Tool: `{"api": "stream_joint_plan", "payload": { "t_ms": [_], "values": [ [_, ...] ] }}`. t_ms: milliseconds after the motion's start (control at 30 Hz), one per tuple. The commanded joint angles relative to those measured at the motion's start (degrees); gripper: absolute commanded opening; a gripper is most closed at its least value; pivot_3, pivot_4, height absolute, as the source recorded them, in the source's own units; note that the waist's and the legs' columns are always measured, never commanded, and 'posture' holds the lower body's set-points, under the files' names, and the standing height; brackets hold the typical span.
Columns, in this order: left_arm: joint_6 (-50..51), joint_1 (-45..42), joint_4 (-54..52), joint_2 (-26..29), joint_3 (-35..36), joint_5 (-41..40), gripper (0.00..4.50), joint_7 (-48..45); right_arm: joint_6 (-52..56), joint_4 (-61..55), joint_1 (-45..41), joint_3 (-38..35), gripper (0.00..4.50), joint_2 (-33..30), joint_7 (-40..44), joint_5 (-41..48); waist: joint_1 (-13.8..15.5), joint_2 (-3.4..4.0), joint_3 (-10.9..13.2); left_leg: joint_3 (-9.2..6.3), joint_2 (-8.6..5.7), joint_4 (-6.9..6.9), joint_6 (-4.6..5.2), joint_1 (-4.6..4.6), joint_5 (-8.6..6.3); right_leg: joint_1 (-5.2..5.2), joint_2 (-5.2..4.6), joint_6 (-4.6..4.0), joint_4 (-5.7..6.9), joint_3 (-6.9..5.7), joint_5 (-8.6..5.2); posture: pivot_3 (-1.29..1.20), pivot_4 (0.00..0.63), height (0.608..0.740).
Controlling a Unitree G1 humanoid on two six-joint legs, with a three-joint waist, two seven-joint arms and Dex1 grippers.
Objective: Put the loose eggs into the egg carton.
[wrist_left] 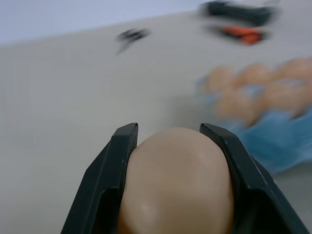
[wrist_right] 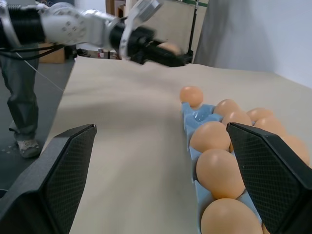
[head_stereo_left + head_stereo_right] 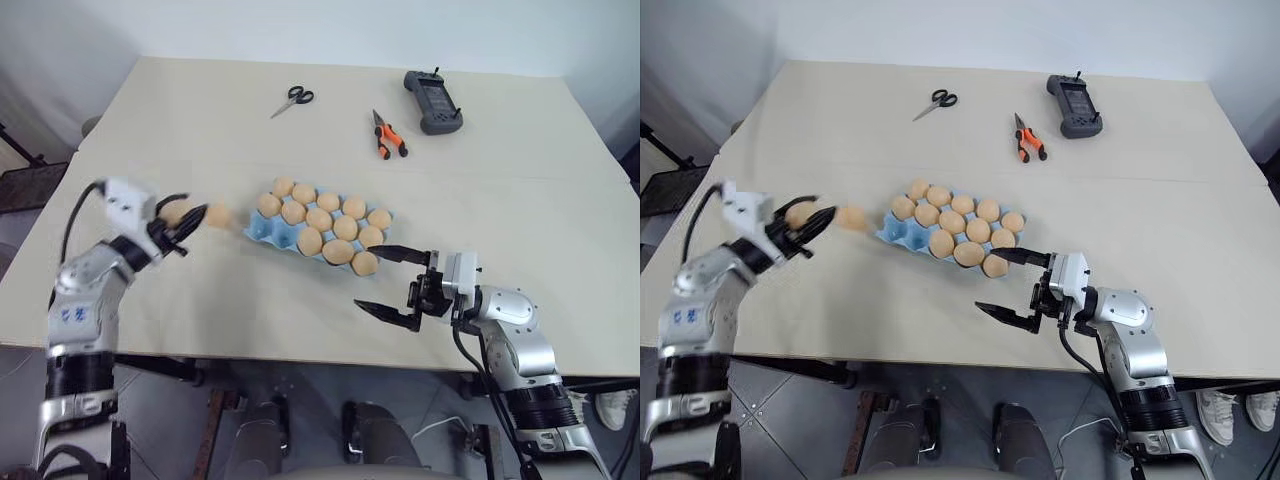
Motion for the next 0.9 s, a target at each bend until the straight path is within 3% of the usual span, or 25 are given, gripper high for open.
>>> {"api": "stream_joint_plan", "payload": {
  "t_ms": [33, 200, 400, 633, 900],
  "values": [
    [-1.2, -5.6, 4.7, -2.5, -6.8, 2.1, 1.77, -6.1, -0.7, -2.7, 1.1, -1.2, 4.5, -1.0, -1.2, -0.1, 0.0, 0.0, 0.0, 0.06, 0.0, -0.01, 0.02, 0.0, -0.01, 0.0, -0.01, 0.01, -0.02, -0.03, 0.0, 0.0, 0.15, 0.74],
    [-5.4, -11.3, 13.7, -5.9, -12.6, 5.6, 1.77, -11.4, -0.9, -4.5, 2.9, -1.7, 4.5, -1.5, -3.2, -0.5, -0.3, 0.0, 0.0, 0.45, 0.41, 0.34, 0.31, -0.02, -0.02, -0.1, 0.17, -0.01, 0.17, -0.59, -0.02, 0.0, 0.15, 0.74],
    [-7.8, -14.2, 19.5, -7.2, -14.7, 8.2, 1.77, -14.2, -1.0, -6.9, 5.2, -2.1, 4.5, -1.7, -5.7, -0.7, 0.0, 0.0, 0.0, 0.43, 0.63, 0.76, 0.29, 0.02, -0.11, -0.06, 0.33, -0.12, 0.46, -0.75, -0.07, 0.0, 0.15, 0.74],
    [-8.9, -12.9, 17.1, -4.5, -10.7, 6.1, 3.91, -15.7, -1.1, -6.7, 5.2, -1.7, 4.5, -1.6, -6.4, -0.6, -0.2, 0.0, 0.0, 0.44, 0.63, 0.87, 0.08, 0.02, -0.23, 0.0, 0.22, -0.18, 0.42, -0.69, 0.1, 0.0, 0.15, 0.74],
    [-9.8, -3.7, 8.4, 0.5, 3.8, -1.8, 3.91, -12.5, -1.8, -4.4, 2.5, -1.5, 4.5, -1.1, -5.1, 0.1, -0.3, 0.01, 0.0, 0.36, 0.68, 0.71, 0.05, 0.01, -0.19, -0.07, 0.24, -0.26, 0.38, -0.76, 0.06, 0.0, 0.15, 0.74]
  ]
}}
